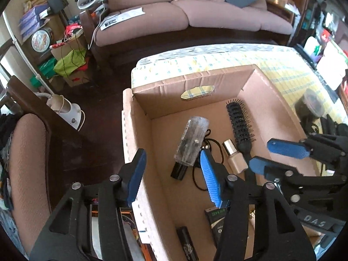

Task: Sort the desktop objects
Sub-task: 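Carry the Olay bottle and gold-capped bottle into the box and release both, then withdraw both tools from the box back over the table pile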

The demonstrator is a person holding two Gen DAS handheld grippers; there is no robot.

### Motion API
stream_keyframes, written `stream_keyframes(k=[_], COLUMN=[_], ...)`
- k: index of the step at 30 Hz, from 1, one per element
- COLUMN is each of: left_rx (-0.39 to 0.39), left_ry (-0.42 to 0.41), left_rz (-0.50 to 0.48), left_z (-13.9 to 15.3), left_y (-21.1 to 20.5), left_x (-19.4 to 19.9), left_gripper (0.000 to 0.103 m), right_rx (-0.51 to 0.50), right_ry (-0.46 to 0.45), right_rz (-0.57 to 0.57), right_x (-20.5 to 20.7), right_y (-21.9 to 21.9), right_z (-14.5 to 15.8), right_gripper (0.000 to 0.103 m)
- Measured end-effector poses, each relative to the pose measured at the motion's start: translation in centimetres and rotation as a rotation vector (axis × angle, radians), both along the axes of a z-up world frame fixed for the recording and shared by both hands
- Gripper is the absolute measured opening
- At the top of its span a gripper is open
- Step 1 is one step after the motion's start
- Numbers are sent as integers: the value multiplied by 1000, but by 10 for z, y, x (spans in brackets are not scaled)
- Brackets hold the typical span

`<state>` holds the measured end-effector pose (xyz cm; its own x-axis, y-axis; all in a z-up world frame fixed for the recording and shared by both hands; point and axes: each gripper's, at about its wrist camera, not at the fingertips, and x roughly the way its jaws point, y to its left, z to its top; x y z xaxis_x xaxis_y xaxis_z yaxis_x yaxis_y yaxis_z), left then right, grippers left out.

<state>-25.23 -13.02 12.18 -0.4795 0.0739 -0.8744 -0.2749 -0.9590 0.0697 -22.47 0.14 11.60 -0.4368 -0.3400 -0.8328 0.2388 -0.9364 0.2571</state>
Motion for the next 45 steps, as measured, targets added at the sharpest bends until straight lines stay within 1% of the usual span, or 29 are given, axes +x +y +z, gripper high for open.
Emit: stream_keyframes(k=[3,6,9,10,11,12,13,14,16,21,23,29,32,36,39,42,45], left_rx=[-4,0,8,11,18,25,30,33,43,52,57,63,66,83,103,72,58], left_ry=[1,6,14,15,16,18,20,20,20,24,27,36,40,46,29,17,2], left_rz=[1,2,0,-2,-4,-7,-10,-11,-22,-42,-48,-79,-102,-137,-200,-263,-295], left_z=[3,9,16,19,22,25,28,30,36,46,51,65,71,76,73,63,51], left_y=[0,1,2,2,3,3,4,6,10,20,25,47,65,97,128,164,195], left_x=[6,15,27,31,36,41,46,50,61,85,96,124,132,139,143,148,149], left_gripper=[54,60,70,78,82,91,98,102,103,103,103,103,103,103,103,103,103], right_rx=[2,-1,0,0,-1,-3,-4,-4,3,29,33,47,40,22,33,49,48], right_ry=[8,16,27,29,32,37,42,50,70,84,91,109,113,123,125,118,109], right_rz=[-10,-24,-40,-46,-52,-59,-65,-73,-88,-118,-130,-176,-220,-305,-355,-388,-406], right_x=[3,9,19,22,27,31,35,39,50,73,84,114,130,149,158,167,172], right_y=[-1,5,14,15,19,22,25,29,37,56,65,104,135,187,219,246,266], right_z=[7,15,22,23,26,28,31,34,41,51,55,64,67,67,63,53,43], right_gripper=[40,42,49,55,61,65,75,86,90,97,103,103,103,103,103,103,103])
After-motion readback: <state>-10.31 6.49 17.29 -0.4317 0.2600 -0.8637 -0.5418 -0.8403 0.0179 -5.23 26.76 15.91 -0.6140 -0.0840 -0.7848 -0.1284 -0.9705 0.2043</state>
